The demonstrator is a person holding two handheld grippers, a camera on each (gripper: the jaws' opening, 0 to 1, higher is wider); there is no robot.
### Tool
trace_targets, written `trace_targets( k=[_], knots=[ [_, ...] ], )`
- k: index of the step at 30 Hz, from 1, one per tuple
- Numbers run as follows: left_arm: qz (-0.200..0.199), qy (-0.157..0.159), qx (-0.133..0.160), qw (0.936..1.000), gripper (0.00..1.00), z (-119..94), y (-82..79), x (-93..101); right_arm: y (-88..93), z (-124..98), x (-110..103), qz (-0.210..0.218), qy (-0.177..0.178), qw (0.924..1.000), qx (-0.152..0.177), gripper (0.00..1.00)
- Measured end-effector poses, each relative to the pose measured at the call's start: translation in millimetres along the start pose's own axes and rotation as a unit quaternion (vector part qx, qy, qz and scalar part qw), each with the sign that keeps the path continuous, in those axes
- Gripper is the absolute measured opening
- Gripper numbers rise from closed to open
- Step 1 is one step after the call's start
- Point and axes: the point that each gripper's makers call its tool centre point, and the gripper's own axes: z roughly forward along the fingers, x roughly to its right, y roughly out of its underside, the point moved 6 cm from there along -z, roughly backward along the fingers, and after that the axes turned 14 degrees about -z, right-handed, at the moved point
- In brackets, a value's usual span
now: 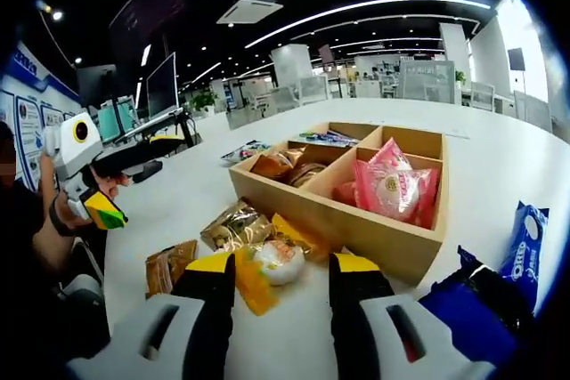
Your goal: Pick up the scattered marshmallows, QQ candies, Oreo cookies, and mixed nuts on the table and sort them into separate containers
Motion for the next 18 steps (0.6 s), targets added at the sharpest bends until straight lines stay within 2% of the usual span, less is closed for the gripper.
trace_targets(
  k=[9,18],
  knots=[
    [0.006,-0.002,-0.008,1.0000,0.95,-1.2,2.6,-0.7,3.9,-1.0,-2.2,-0.025,0.001,0.9996,-0.009,0.22],
    [0.003,-0.002,-0.012,0.9999,0.94,-0.2,5.7,-0.2,2.8,0.0,-3.6,-0.056,-0.006,0.9984,-0.004,0.10]
  ],
)
